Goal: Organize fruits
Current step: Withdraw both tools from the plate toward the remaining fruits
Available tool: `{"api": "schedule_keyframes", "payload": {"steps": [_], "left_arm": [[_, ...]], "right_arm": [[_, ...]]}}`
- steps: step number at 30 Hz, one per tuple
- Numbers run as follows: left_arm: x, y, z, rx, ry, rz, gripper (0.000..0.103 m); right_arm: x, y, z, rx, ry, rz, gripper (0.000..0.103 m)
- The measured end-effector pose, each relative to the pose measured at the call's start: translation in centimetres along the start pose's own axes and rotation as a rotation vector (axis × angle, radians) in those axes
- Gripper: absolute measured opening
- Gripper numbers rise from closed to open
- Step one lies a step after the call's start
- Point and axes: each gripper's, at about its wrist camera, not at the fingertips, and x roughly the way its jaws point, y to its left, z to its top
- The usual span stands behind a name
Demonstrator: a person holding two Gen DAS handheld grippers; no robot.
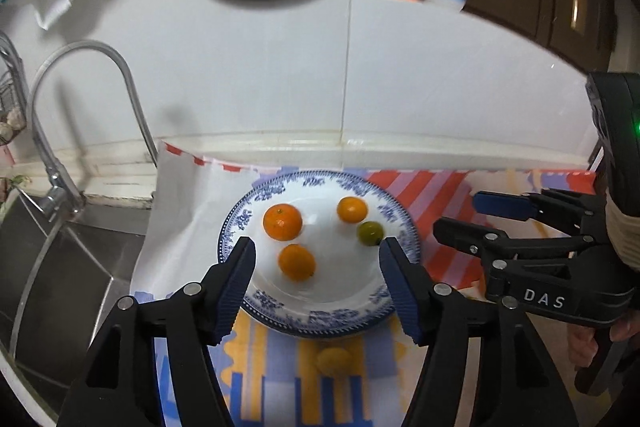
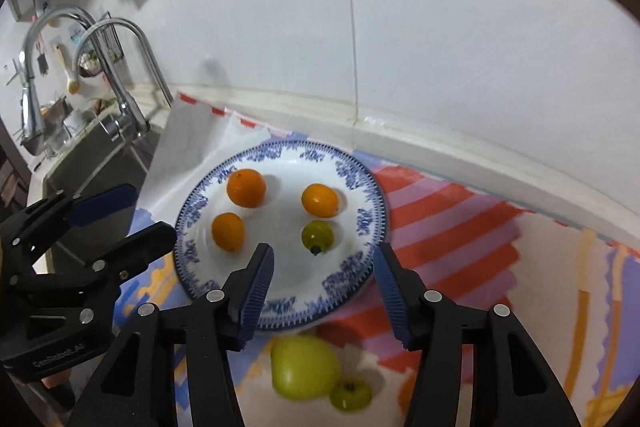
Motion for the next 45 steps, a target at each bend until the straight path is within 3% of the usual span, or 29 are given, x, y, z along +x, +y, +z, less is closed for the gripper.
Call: {"api": "schedule_keyframes", "payload": {"steps": [9,16,28,38,45], "left_arm": [[-6.3,-1.8,-1.6,-0.016,-0.125,0.054,0.081],[-8.9,-2.0,-4.4,-0.030,-0.193,0.154,0.083],[-7.6,-2.2,-8.8,0.006,-0.114,0.179,0.083],[-5.0,-2.1,-10.3,0.033,-0.057,0.164,0.082],[-2.7,-2.1,-10.3,0.052,-0.017,0.155,0.070]], "right_arm": [[-7.8,-0.1,-2.9,0.035,-0.147,-0.106,0.069],[-10.7,0.0,-5.4,0.054,-0.217,-0.167,0.069],[-10.2,1.4,-9.6,-0.019,-0.196,-0.205,0.069],[-7.5,2.3,-11.2,-0.129,-0.141,-0.223,0.069],[-4.6,2.0,-11.7,-0.147,-0.087,-0.207,0.058]]}}
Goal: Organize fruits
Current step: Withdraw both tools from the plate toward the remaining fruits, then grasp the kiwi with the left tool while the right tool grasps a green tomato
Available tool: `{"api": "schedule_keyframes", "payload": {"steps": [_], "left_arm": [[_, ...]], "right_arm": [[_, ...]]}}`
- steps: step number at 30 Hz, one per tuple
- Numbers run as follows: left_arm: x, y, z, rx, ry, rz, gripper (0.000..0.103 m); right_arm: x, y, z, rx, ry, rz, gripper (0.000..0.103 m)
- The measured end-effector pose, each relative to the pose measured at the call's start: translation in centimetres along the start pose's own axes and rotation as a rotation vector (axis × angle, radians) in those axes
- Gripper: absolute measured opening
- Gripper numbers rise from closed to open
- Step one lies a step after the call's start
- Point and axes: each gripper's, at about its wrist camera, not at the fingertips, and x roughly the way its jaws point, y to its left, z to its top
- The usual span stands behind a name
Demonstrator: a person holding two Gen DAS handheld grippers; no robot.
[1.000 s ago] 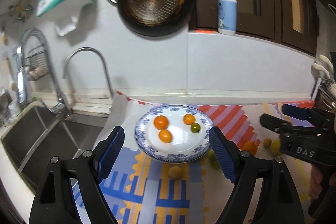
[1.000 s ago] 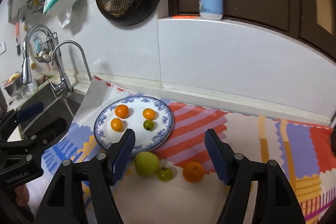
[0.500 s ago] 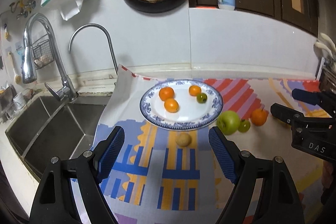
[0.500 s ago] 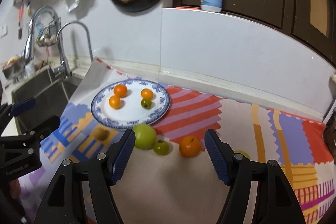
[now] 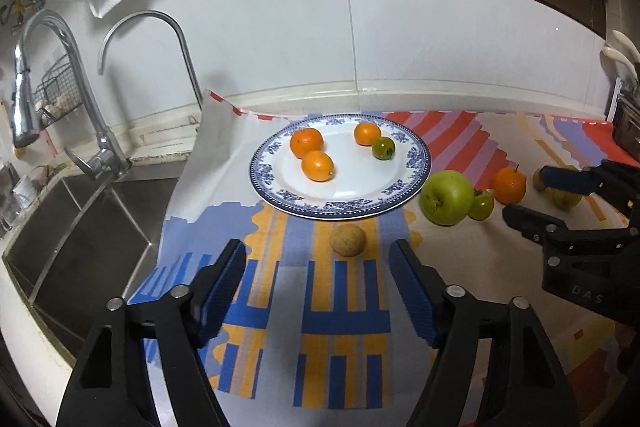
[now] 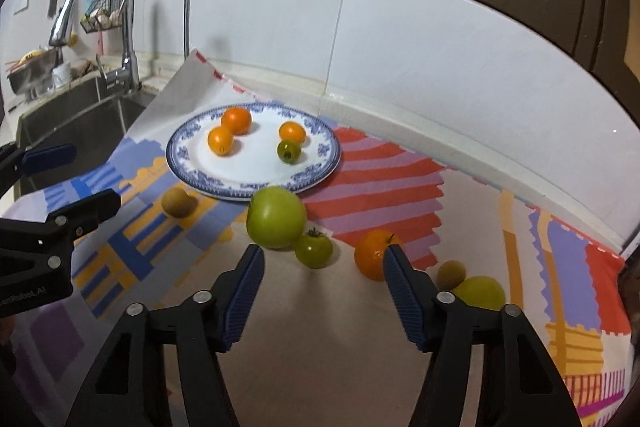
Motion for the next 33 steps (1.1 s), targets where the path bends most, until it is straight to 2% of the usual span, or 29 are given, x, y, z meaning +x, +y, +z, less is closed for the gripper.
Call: {"api": "schedule_keyframes", "payload": {"steps": [11,25,27,33], "left_arm": [[3.7,-0.2,0.8,-0.002,0.067,-0.038,0.054],[6.6,-1.1,1.0,0.012,0.124,-0.078,0.044],[6.8,-1.2,1.0,0.017,0.132,-0.081,0.039],[7.6,-1.2,1.0,0.012,0.164,-0.090,0.029]], "right_arm": [[3.7,-0.2,0.1,0.019,0.068,0.062,0.042],[6.2,-0.9,0.0,0.045,0.115,0.093,0.036],[6.3,-1.0,0.1,0.044,0.114,0.098,0.032],[6.4,-0.9,0.2,0.049,0.113,0.101,0.031]]}}
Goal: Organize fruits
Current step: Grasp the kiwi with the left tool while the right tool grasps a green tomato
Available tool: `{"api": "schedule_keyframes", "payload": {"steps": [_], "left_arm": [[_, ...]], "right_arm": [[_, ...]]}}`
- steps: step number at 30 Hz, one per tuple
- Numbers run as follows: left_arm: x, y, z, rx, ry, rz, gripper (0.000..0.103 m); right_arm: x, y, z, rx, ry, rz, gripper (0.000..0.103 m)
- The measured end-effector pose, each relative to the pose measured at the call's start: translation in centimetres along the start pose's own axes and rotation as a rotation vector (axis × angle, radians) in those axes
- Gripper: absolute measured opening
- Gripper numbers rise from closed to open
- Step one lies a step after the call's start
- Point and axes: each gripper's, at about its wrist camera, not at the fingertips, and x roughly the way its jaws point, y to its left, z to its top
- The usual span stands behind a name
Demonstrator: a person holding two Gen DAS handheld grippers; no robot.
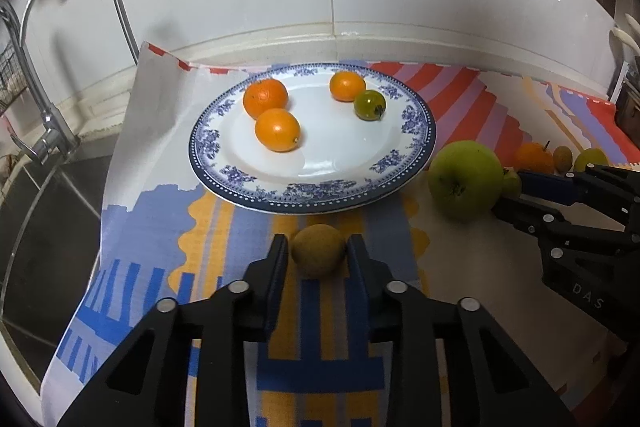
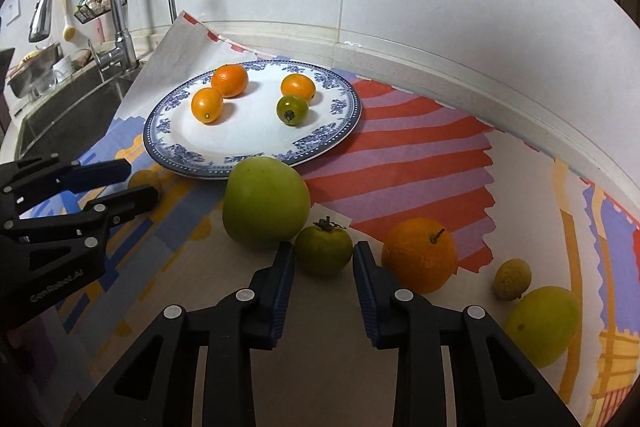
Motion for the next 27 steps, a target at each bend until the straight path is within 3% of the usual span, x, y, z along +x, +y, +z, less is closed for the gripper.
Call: {"api": "schedule_keyframes", "payload": {"steps": [16,27], "left_arm": [[-1.8,-0.6,0.2,0.007,-0.048,-0.020,0.029],[-5.0,-0.6,1.3,0.012,-0.124,-0.035,0.029]], "right_arm": [[-1.4,-0.4,0.0,0.016,-0.023,-0.018,0.030],[-4.3,-0.2,1.2,0.015,-0.090,-0.013,0.030]]}}
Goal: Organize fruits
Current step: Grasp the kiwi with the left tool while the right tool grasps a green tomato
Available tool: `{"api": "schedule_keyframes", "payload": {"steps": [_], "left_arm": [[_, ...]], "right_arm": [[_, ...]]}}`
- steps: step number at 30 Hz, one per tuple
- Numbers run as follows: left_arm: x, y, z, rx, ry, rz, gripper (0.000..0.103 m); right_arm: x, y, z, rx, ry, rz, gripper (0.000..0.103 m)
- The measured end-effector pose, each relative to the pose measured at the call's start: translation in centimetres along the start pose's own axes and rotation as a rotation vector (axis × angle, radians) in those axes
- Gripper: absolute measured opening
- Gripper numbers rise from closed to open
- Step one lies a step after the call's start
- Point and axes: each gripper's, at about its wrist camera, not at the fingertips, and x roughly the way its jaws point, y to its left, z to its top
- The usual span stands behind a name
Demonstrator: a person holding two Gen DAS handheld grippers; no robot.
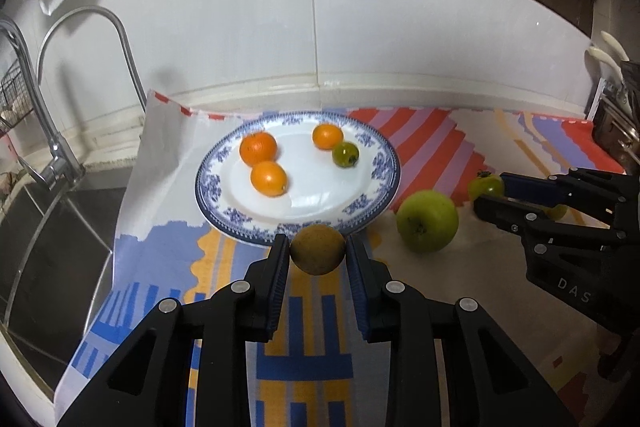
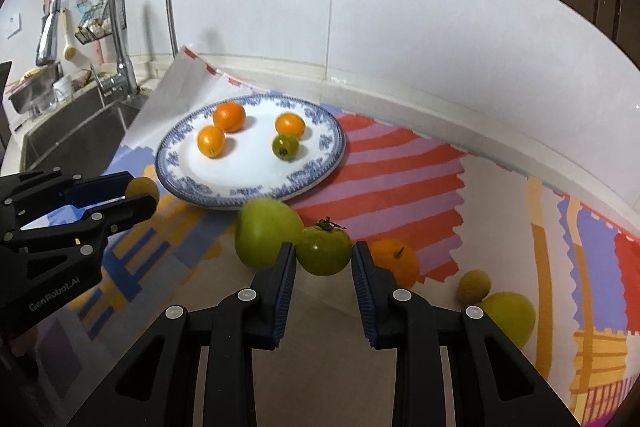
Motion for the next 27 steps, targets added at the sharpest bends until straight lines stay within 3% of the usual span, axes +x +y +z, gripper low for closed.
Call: {"api": "schedule_keyframes", "payload": {"steps": [16,27], "left_arm": [[-1.3,2.3,3.6,0.007,-0.111,0.025,0.029],[2.7,5.5,5.8,-0.009,-0.065,0.034,0.029]], "right_arm": [[-1.0,2.6,5.6,-0.043,-0.105,0.130,0.030],[4.2,3.3,10.0,-0.039,0.004,0.231,0.030]]}}
